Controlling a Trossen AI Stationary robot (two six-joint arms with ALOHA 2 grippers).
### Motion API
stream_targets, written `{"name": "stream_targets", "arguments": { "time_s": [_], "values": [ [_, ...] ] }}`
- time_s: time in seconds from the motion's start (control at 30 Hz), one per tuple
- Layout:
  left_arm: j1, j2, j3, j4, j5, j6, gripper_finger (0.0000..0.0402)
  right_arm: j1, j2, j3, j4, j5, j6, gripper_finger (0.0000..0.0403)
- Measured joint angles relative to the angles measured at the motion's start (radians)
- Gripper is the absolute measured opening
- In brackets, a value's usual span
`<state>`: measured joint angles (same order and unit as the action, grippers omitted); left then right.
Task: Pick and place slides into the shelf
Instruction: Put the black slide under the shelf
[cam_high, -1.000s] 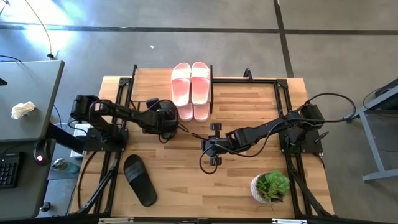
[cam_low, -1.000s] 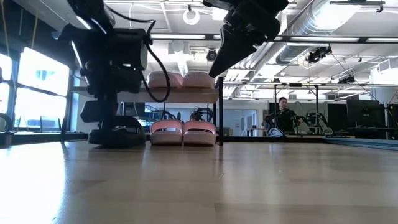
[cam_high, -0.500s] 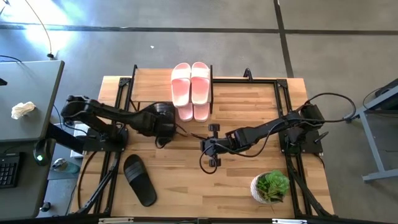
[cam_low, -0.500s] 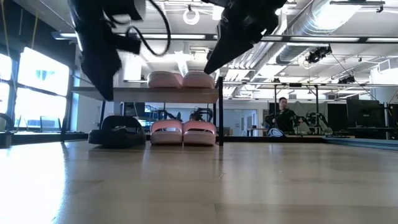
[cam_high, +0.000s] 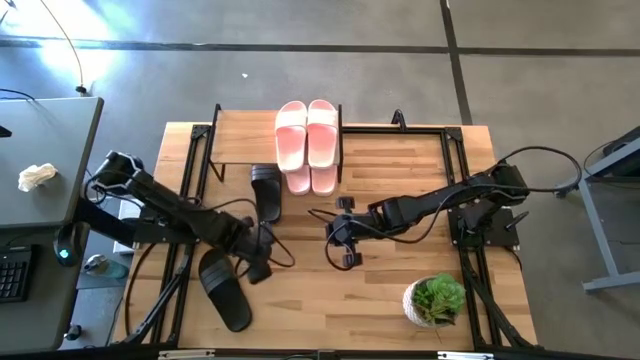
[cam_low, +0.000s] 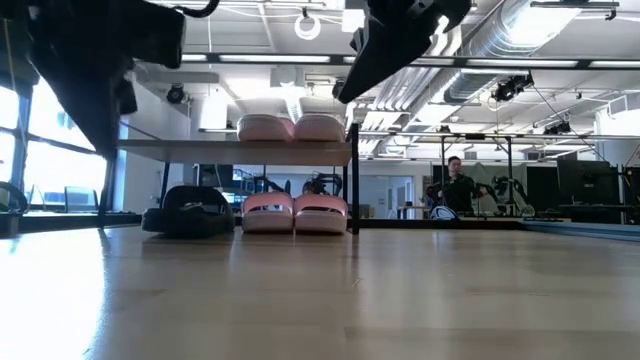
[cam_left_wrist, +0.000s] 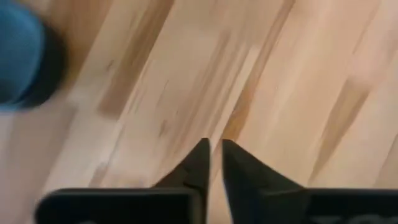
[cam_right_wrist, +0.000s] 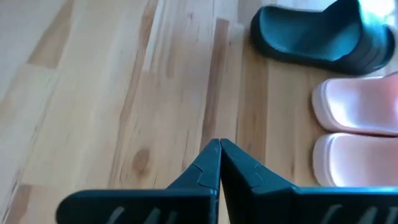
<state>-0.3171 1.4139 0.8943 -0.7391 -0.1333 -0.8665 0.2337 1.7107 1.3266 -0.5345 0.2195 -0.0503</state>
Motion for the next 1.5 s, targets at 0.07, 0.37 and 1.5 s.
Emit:
{"name": "stream_targets", "arguments": {
  "time_s": [0.07, 0.37, 1.5],
  "values": [
    [-0.007, 0.010, -0.039, 0.089, -0.064, -0.039, 0.0009, 0.000, 0.000, 0.000, -0.006, -0.012, -0.002, 0.0000],
    [0.049, 0.056, -0.137, 0.105, -0.190, -0.160, 0.0004, 0.009, 0.000, 0.000, -0.067, 0.031, 0.001, 0.0000],
    [0.453, 0.095, -0.256, 0.229, -0.263, 0.040, 0.0001, 0.009, 0.000, 0.000, -0.080, 0.008, -0.048, 0.0000]
  ]
}}
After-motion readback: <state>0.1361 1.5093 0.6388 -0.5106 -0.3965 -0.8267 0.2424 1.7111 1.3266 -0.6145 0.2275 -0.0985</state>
